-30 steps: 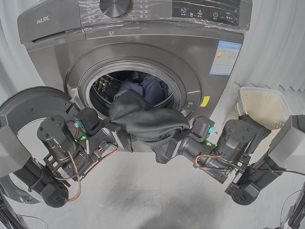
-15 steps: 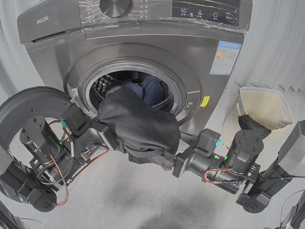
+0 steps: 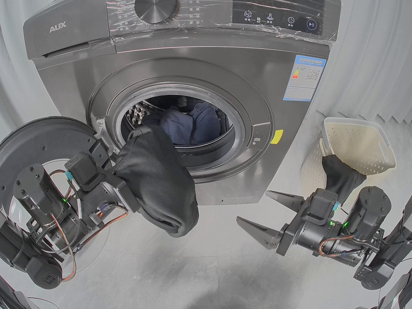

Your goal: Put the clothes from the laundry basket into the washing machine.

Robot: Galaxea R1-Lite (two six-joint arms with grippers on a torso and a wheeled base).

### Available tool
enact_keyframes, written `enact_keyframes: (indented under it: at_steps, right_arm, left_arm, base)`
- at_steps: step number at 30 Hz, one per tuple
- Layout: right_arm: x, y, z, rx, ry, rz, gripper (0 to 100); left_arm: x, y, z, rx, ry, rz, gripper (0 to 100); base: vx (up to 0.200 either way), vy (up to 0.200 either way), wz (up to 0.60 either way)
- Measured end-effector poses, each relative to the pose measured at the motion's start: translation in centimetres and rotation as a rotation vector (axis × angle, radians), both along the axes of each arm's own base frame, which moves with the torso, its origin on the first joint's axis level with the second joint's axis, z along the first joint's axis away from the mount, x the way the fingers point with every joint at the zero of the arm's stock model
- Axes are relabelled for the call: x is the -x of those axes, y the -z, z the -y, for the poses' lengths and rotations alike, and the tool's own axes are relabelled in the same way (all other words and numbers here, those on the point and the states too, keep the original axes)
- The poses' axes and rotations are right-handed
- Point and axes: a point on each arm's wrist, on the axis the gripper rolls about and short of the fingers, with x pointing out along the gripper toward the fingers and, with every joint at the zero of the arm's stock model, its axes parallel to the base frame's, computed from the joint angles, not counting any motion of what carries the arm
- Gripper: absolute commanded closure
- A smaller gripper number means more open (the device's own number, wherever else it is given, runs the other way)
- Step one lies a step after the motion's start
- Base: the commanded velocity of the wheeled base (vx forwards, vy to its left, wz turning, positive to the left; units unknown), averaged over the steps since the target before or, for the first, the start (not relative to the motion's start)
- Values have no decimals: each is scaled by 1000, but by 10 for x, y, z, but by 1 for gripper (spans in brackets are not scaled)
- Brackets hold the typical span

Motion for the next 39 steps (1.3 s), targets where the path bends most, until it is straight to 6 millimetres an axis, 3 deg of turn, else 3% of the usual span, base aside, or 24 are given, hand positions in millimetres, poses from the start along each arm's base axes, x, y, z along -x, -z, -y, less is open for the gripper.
enact_keyframes:
  at_steps: [8, 35, 39]
  right_arm:
    - [-15, -1, 13, -10, 70, 3, 0]
    - [-18, 7, 11, 8, 73, -22, 0]
    - [-18, 6, 11, 8, 72, -22, 0]
  left_arm:
    - [3, 9, -11, -62, -28, -10, 100]
    - [12, 15, -3, -86, 19, -30, 100]
    - [13, 15, -2, -86, 19, -26, 100]
  base:
    - [-75, 150, 0]
    - [0, 0, 0]
    - [0, -200, 0]
